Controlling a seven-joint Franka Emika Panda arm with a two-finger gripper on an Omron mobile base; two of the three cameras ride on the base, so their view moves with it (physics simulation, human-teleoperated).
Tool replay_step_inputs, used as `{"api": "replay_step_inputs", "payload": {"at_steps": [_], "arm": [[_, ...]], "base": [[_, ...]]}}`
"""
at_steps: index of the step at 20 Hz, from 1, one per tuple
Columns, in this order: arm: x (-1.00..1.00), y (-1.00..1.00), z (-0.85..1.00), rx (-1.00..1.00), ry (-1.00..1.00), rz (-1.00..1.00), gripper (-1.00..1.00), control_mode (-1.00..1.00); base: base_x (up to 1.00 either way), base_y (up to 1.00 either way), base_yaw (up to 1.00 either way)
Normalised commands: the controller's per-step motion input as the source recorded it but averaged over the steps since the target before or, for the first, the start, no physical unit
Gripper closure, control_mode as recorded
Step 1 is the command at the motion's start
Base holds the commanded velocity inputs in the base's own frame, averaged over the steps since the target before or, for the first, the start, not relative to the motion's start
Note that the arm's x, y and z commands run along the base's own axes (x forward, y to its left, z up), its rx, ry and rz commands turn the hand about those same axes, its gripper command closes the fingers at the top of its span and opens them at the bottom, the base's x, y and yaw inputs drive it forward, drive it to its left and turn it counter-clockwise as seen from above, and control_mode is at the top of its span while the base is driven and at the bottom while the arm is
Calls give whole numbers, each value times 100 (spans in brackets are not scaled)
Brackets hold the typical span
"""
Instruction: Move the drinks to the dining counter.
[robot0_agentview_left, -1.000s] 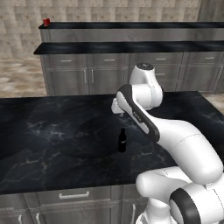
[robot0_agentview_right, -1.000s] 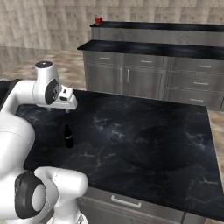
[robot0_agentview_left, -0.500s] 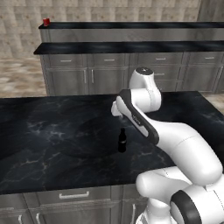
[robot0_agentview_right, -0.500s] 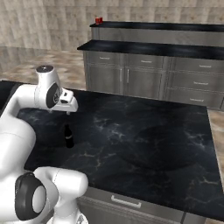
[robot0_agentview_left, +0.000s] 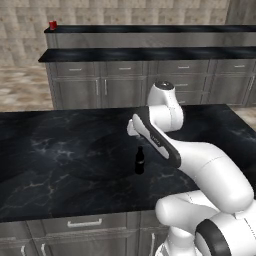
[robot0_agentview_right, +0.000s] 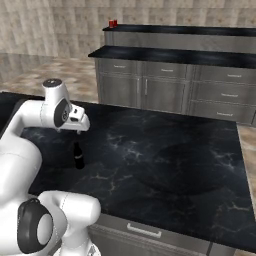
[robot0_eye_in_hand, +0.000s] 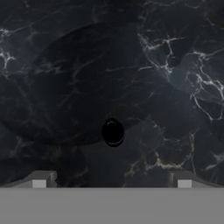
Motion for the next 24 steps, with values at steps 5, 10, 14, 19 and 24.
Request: {"api": "replay_step_inputs", "payload": {"at_steps": [5, 10, 14, 19, 24], "arm": [[20, 0, -19, 0, 0, 0, -100, -100], [21, 0, -19, 1, 0, 0, -100, -100], [3, 0, -16, 2, 0, 0, -100, -100], [2, 0, -21, 2, 0, 0, -100, -100], [3, 0, -20, 1, 0, 0, -100, -100]], "base": [[0, 0, 0], [0, 0, 0], [0, 0, 0], [0, 0, 0], [0, 0, 0]]}}
